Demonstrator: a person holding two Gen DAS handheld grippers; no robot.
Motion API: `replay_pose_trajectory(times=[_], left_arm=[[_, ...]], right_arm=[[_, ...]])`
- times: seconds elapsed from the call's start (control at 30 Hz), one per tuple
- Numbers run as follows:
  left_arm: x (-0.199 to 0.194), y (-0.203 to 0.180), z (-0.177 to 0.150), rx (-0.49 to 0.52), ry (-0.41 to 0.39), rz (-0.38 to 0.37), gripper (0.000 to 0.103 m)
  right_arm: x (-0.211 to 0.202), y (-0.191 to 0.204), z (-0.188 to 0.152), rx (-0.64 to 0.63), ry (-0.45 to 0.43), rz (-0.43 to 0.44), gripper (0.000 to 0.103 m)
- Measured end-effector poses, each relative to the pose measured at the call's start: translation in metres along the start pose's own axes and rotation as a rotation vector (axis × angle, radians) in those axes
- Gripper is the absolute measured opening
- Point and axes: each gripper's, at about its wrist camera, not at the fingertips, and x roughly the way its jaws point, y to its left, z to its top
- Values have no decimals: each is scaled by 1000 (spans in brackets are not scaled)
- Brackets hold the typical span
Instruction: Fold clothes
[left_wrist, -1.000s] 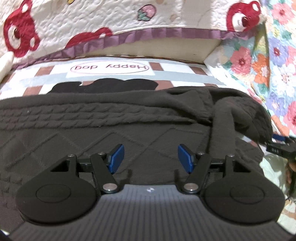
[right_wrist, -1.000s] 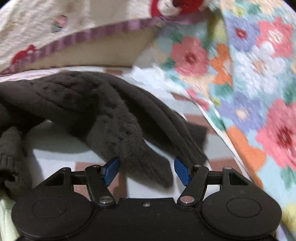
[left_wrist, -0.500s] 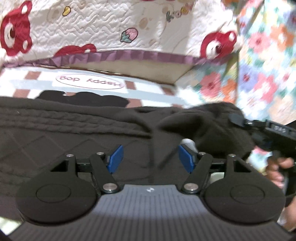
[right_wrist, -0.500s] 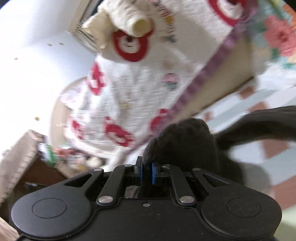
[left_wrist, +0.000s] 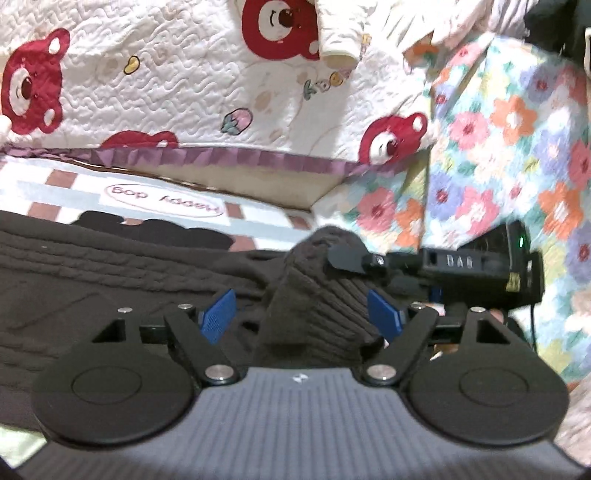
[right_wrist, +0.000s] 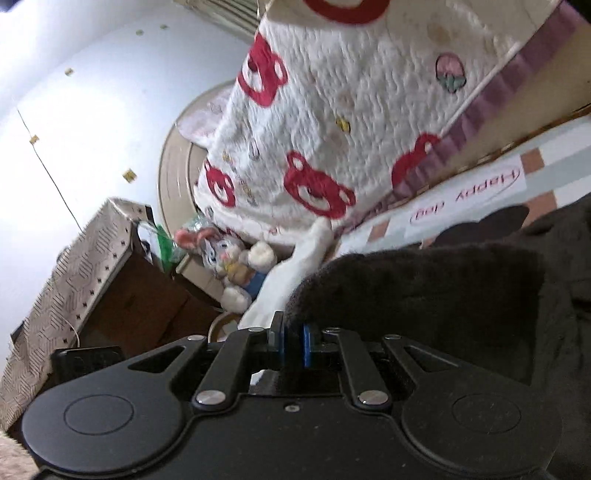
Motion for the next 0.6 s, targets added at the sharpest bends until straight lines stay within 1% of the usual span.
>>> replay_pose_trajectory(times=[0.1,0.13,0.2,0.3,0.33,0.37,0.43,0.47,0.5,0.53,0.57,0.6], left_arm=[[2,1,-5,4,28,-1,79],[4,2,-6,3,35,1,81],[6,2,-9,1,47,7,85],[8,0,-13,18,64,44,86],[6,0,-13,29,58,66,86],[3,1,-13,41,48,93,86],[-2,1,-12,65,29,149,86],[-5,2,-11,77,20,177,86],[-8,2,-11,89,10,205,83],[-10,2,-10,101,1,232,65],[-13,3,-10,113,-9,260,54],[-16,3,-9,125,-18,288,27]], right_arm=[[11,5,-2,-16,32,-4,12],[14,6,-2,-12,40,-4,12],[17,5,-4,28,37,8,12],[21,3,-5,86,27,28,12],[22,3,-5,105,23,35,12],[23,6,-5,97,22,32,12],[26,12,-5,99,36,56,12],[27,13,-6,125,48,99,12],[29,14,-7,154,60,144,12],[23,8,-9,142,66,115,12],[15,1,-12,127,71,79,12],[8,-5,-14,111,76,44,12]])
